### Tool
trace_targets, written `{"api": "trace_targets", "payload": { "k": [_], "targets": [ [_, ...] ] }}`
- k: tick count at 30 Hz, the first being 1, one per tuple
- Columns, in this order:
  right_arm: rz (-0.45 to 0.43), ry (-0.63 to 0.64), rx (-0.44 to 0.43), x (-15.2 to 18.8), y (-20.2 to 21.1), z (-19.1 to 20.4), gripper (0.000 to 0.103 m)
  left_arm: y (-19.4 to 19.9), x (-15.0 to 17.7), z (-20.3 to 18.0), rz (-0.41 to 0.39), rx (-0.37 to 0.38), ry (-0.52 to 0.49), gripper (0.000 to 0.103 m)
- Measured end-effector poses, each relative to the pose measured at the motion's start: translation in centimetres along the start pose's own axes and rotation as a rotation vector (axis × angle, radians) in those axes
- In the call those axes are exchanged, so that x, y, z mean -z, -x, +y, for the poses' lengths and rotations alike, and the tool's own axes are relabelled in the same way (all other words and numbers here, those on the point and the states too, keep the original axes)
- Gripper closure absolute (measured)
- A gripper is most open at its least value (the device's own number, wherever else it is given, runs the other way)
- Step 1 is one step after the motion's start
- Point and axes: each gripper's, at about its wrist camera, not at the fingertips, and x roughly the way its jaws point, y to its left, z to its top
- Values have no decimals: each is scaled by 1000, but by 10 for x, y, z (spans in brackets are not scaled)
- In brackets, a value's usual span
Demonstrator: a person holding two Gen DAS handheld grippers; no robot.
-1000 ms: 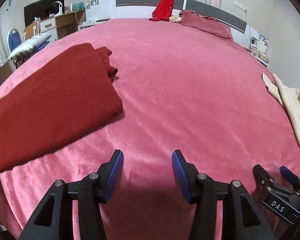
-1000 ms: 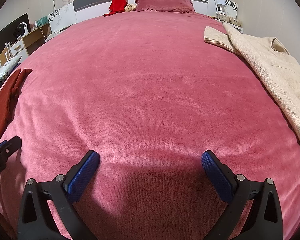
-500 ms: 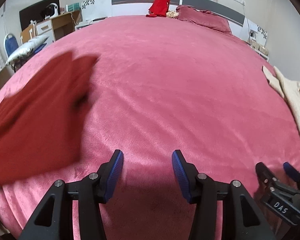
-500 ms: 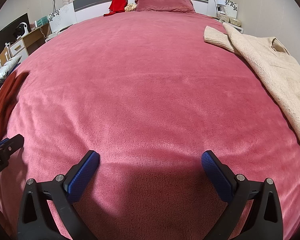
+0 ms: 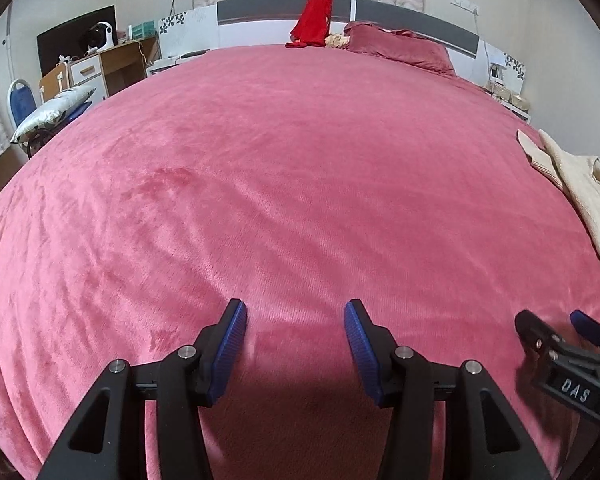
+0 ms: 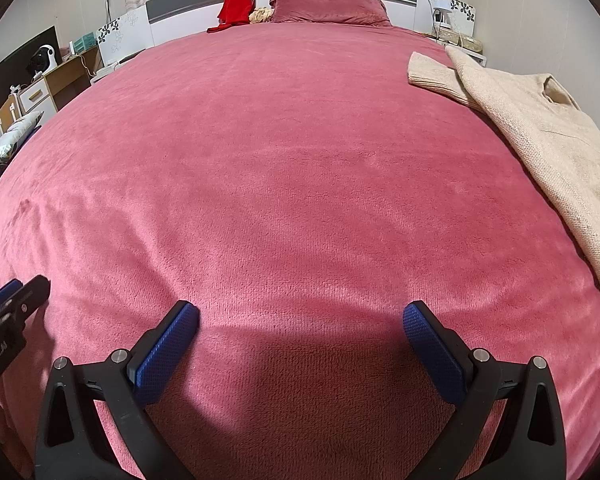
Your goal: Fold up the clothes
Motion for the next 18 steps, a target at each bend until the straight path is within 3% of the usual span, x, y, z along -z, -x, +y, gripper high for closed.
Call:
{"api": "trace_targets", "payload": {
  "k": [8,14,18],
  "targets": [
    [0,0,0,1,1,1,0,8,13,8,-32,16,13,51],
    [-1,0,0,2,2,2,0,16,13,1,-7,-63,-23,51],
    [-1,-1,-1,3,2,3,0,22,16,4,0,-65,-24,51]
  ]
}}
